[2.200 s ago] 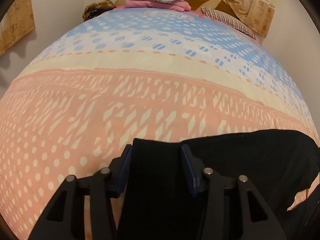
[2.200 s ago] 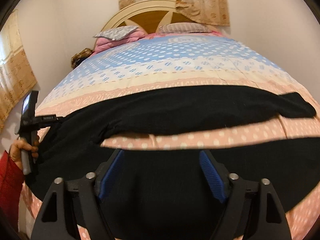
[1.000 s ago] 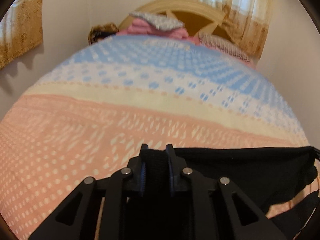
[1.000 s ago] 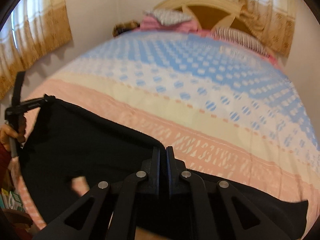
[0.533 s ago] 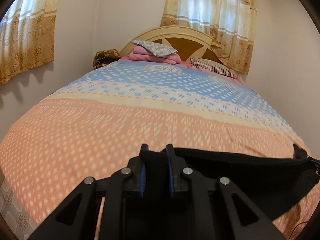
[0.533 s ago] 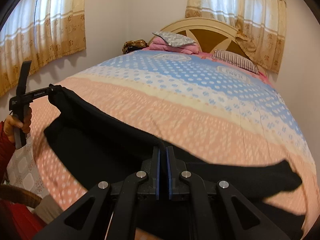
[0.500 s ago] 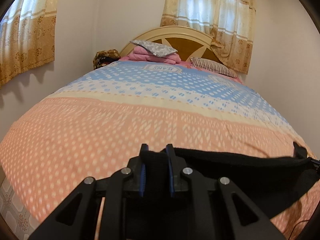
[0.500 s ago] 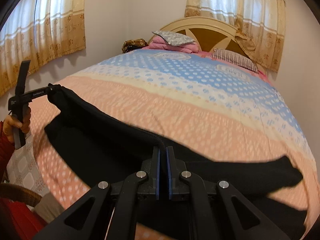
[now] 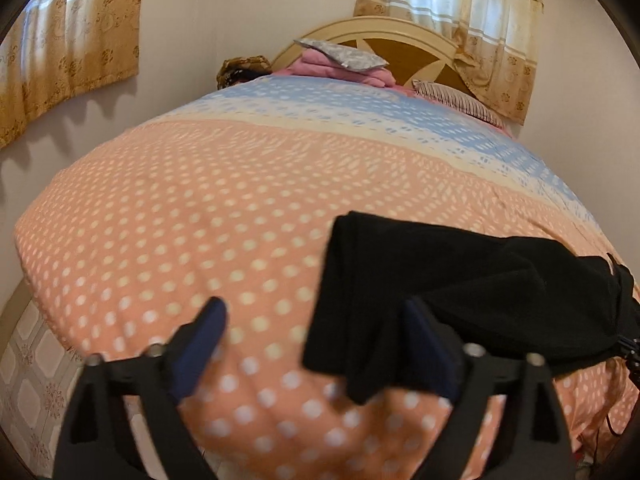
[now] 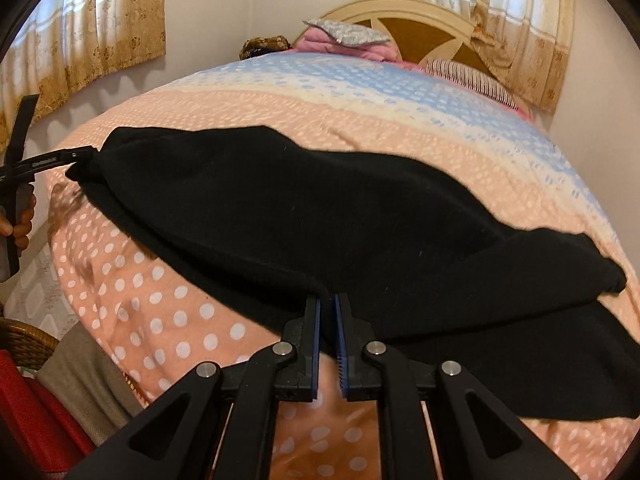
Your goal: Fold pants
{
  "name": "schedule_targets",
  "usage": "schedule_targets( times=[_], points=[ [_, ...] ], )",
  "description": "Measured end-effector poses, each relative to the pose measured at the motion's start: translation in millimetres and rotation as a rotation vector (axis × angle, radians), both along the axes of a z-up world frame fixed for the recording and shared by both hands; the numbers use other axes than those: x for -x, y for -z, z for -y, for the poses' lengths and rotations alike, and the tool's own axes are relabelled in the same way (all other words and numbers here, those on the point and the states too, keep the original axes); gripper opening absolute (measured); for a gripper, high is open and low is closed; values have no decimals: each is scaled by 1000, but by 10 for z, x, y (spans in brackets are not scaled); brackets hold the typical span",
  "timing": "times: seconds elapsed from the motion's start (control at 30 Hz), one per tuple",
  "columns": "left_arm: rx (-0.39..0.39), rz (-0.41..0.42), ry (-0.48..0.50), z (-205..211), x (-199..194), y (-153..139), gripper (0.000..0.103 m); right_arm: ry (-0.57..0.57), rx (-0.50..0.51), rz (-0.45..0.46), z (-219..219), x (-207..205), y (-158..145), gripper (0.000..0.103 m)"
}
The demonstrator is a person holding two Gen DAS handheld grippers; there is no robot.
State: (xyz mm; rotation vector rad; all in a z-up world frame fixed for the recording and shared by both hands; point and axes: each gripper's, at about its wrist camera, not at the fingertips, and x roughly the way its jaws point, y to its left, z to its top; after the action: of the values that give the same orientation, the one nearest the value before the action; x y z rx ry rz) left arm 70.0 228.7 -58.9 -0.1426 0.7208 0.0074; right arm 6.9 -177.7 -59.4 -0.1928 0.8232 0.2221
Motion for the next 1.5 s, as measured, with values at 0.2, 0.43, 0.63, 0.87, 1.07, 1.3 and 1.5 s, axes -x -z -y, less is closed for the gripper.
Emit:
schedule_targets(
  times=[0.2,0.43,0.63,0.87,1.07,1.3,1.5],
  points=[
    [-78,-2,-72,-209,184,-120,95,-26,-56,-44,44,95,-128,10],
    [116,-33,107,219,288,-190,93,-78,-168,62,-265,-230,-531,10],
    [254,-109,215,602,162,7,92,-44,-206,64,-613,-659,-364,10],
    [485,-132,149,374,26,31,92,43,-272,-66,-473,-657,81,11],
    [439,-142,152,392,310,29,92,38,-281,-52,-458,-582,93,11],
    [768,-202,106,311,188,335,92,35,-266,-39,-464,-569,105,11],
    [958,-91,-25,-39,164,321,92,46,-286,-42,-440,-570,112,11]
  ],
)
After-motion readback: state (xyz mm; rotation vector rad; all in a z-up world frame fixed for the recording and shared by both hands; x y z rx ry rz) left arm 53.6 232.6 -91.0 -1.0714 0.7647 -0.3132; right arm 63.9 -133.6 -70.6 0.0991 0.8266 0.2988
